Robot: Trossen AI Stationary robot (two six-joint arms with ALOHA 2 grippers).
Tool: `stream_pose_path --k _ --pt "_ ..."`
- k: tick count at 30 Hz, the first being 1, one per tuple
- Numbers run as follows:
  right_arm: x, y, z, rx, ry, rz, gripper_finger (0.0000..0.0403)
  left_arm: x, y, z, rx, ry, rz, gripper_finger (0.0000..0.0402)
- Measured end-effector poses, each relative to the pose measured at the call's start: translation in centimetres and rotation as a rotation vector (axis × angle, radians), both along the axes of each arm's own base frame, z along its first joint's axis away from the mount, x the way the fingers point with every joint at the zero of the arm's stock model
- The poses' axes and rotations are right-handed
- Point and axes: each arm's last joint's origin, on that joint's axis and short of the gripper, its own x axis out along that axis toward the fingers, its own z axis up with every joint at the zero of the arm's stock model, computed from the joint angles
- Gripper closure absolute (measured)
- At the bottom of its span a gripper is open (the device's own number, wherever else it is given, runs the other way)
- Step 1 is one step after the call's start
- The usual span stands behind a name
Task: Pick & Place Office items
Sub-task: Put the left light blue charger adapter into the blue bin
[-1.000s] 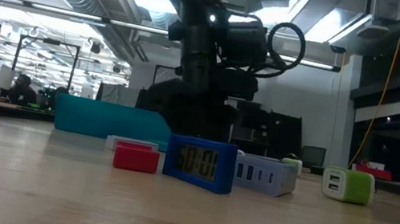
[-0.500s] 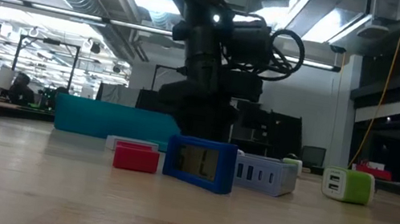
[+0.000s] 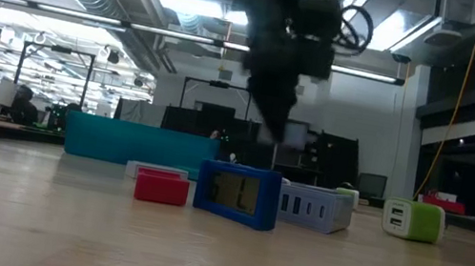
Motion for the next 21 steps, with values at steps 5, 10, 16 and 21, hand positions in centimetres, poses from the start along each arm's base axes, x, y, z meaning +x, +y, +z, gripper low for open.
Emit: stream_pose_path --k 5,10,16,21 --pt "0.0 0.0 0.0 -0.007 -0.001 0.013 0.0115 0.5 2.3 3.3 -0.044 -0.116 0.115 0.0197" --pt "0.0 0.1 0.0 -0.009 -0.001 0.016 0.0115 -0.6 5.5 6.2 -0.06 -0.227 0.242 0.0197" --pt "0.0 0.0 0.0 -0.009 -0.001 0.016 0.0115 -3.6 8.8 11.7 -0.049 -0.426 0.356 0.0197" --pt "0.0 0.0 0.0 -0.012 0.0 0.014 0.0115 -6.6 11.4 15.4 0.007 -0.553 0.443 0.0197"
